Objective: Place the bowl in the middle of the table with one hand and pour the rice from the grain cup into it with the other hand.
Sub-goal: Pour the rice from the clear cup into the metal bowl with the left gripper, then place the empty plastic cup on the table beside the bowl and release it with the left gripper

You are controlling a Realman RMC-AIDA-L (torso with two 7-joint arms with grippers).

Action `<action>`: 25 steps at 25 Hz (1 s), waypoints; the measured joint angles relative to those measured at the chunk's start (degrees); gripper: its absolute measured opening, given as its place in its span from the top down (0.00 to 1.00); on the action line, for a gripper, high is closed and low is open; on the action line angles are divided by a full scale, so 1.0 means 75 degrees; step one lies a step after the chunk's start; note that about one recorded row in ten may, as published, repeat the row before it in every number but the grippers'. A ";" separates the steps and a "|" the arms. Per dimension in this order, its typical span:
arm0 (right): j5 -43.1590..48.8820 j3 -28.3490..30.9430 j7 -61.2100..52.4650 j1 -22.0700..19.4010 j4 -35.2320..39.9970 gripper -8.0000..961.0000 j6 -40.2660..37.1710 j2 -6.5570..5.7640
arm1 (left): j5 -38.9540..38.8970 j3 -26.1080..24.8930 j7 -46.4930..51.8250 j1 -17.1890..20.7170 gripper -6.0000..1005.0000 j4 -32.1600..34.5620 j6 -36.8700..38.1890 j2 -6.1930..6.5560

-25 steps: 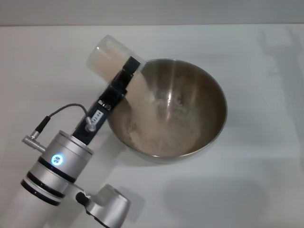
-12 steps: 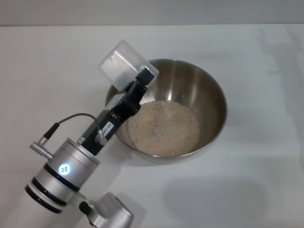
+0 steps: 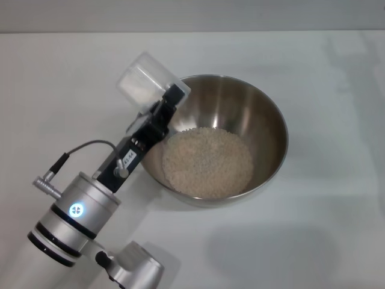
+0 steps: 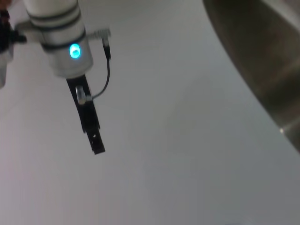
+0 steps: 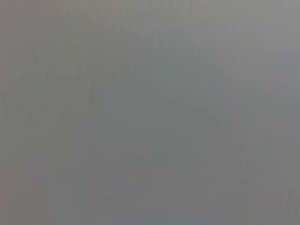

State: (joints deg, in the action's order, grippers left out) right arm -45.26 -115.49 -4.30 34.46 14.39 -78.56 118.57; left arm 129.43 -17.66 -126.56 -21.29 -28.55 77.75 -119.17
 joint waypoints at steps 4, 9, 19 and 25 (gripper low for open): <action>0.0000 0.0001 0.0002 0.0028 -0.0047 0.16 0.0006 0.0000 | -0.0027 -0.0048 0.0274 -0.0001 0.97 0.0020 0.0050 0.0001; 0.0000 0.0001 0.0005 0.0105 -0.0101 0.16 0.0014 -0.0001 | -0.0016 -0.0222 0.0633 0.0002 0.97 -0.0017 0.0113 0.0000; -0.0053 0.0013 0.0011 0.0193 -0.0126 0.16 0.0036 0.0003 | -0.1134 -0.1214 0.6847 0.0165 0.97 -0.0657 0.0145 -0.0001; -0.0043 0.0012 0.0011 0.0215 -0.0117 0.16 0.0036 0.0022 | -0.2420 -0.1530 1.0098 0.0102 0.97 -0.0543 -0.0180 -0.0002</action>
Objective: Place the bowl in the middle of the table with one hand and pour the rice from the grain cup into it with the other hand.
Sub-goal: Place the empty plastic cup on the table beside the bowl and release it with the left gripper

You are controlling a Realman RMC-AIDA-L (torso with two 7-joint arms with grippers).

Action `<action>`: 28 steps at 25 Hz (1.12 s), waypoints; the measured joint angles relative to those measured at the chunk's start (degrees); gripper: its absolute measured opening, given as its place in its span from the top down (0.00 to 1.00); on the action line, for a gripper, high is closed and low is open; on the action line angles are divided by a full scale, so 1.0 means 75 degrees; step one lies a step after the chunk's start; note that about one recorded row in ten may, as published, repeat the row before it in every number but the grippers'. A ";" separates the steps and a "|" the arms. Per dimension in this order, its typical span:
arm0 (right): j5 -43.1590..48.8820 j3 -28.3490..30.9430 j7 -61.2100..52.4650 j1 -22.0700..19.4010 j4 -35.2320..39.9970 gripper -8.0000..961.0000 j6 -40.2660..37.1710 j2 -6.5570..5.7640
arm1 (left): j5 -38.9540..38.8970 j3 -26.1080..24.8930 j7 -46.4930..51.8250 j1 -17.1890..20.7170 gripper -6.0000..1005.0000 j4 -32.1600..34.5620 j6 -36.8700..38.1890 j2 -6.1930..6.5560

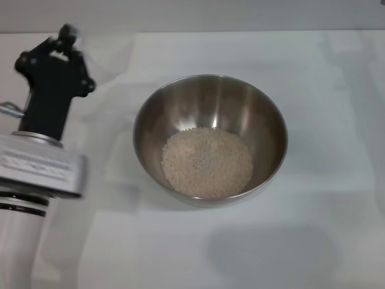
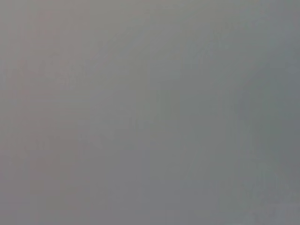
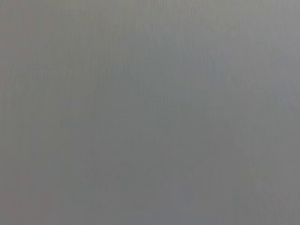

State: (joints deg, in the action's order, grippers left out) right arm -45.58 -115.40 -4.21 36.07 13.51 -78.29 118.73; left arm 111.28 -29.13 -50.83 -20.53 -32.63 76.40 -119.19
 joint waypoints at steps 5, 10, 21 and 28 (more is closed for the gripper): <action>0.0019 0.0000 -0.0004 -0.0031 0.0004 0.16 -0.0016 0.0011 | -0.0760 -0.0022 0.2617 -0.0147 0.97 0.0516 -0.1122 0.0002; 0.0022 -0.0001 -0.0020 -0.0057 -0.0004 0.16 -0.0034 0.0013 | -0.0800 -0.0043 0.3676 -0.0134 0.97 0.0615 -0.1547 0.0008; 0.0032 -0.0016 -0.0056 -0.0123 -0.0009 0.16 -0.0034 0.0025 | -0.0815 -0.0053 0.4434 -0.0128 0.97 0.0692 -0.2352 0.0001; 0.0032 -0.0016 -0.0057 -0.0146 -0.0009 0.16 -0.0044 0.0025 | -0.0823 -0.0049 0.4461 -0.0130 0.97 0.0671 -0.2540 0.0001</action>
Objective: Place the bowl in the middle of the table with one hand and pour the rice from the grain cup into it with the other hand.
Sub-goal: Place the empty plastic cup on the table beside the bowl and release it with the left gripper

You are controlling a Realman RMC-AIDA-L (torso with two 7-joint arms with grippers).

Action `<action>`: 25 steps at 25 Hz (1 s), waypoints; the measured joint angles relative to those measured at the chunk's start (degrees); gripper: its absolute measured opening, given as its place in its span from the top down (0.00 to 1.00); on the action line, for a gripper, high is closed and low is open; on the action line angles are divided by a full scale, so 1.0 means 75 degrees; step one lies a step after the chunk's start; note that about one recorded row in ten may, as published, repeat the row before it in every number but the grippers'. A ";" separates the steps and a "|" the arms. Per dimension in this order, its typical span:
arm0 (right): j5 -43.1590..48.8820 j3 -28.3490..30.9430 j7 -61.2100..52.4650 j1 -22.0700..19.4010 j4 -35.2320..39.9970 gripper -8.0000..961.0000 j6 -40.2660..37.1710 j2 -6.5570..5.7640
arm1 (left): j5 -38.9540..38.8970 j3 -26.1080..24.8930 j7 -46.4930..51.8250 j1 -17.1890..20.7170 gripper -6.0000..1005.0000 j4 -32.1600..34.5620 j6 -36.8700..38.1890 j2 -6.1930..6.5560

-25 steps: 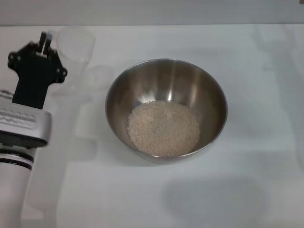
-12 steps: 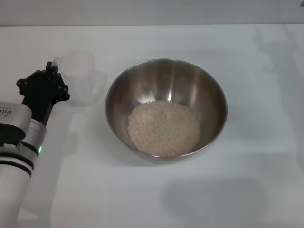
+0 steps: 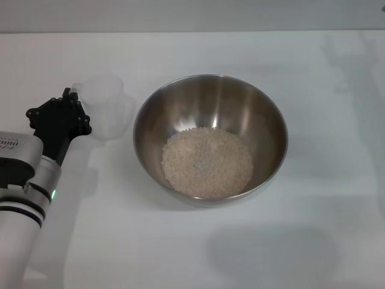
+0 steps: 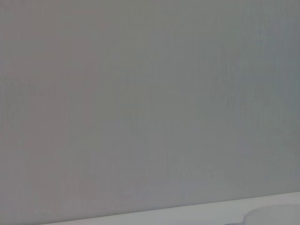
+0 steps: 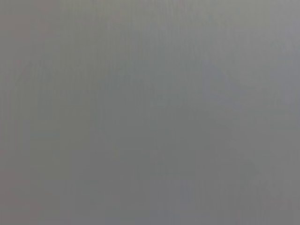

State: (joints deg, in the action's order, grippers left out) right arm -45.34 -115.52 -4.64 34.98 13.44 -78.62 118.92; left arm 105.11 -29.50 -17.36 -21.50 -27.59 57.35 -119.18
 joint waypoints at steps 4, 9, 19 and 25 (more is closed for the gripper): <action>0.0000 -0.0032 0.0008 0.0000 0.0000 0.16 0.0020 0.0000 | 0.0000 -0.0005 0.0006 0.0000 0.97 0.0001 -0.0074 0.0000; 0.0009 -0.0054 0.0028 0.0026 -0.0008 0.16 0.0037 -0.0009 | 0.0032 0.0004 0.0010 -0.0034 0.97 0.0006 -0.0222 0.0017; 0.0012 -0.0054 0.0035 0.0070 -0.0012 0.16 0.0042 -0.0012 | 0.0033 -0.0038 0.0066 0.0086 0.82 -0.0065 -0.0237 0.0061; 0.0011 -0.0046 0.0045 0.0070 -0.0012 0.16 0.0041 -0.0012 | 0.0063 0.0005 0.0115 0.0219 0.58 -0.0094 -0.0185 0.0082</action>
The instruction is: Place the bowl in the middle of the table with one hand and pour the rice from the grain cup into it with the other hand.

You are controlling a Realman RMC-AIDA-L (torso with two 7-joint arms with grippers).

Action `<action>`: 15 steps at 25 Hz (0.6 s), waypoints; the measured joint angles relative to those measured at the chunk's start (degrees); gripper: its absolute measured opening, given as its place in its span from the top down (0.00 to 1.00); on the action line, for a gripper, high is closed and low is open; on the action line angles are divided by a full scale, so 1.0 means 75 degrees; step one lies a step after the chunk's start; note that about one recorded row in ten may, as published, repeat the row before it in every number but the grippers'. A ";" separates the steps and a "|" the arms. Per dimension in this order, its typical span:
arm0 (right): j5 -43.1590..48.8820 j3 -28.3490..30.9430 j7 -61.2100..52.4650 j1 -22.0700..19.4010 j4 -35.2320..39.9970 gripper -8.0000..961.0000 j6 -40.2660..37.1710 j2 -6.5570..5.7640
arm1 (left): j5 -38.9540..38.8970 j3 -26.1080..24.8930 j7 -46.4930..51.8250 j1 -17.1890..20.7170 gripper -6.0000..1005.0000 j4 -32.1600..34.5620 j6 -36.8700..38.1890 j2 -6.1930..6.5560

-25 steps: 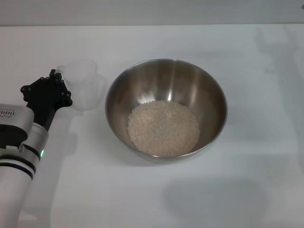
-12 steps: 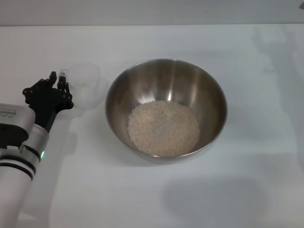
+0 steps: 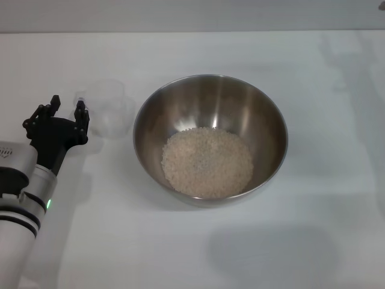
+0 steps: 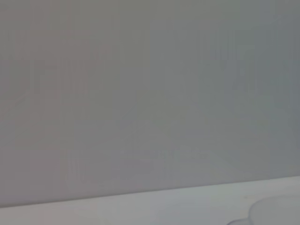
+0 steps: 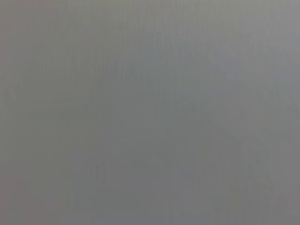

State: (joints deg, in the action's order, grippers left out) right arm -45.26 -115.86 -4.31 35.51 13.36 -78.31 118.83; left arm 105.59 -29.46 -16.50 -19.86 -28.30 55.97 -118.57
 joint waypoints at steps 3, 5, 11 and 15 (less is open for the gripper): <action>0.0000 0.0026 0.0007 0.0001 -0.0003 0.16 0.0001 0.0000 | 0.0210 0.0011 0.0003 0.0134 0.55 -0.0065 0.0153 0.0019; 0.0000 0.0045 0.0008 0.0000 -0.0008 0.16 0.0005 0.0000 | 0.0319 -0.0007 0.0004 0.0176 0.53 -0.0074 0.0173 0.0022; -0.0015 0.0062 0.0012 0.0013 -0.0094 0.16 0.0012 -0.0009 | 0.0594 0.0011 0.0113 0.0924 0.42 -0.0242 0.0845 0.0050; -0.0039 0.0064 0.0012 0.0023 -0.0130 0.16 0.0012 -0.0011 | 0.0973 -0.0004 0.0354 0.1153 0.42 -0.0224 0.1231 0.0055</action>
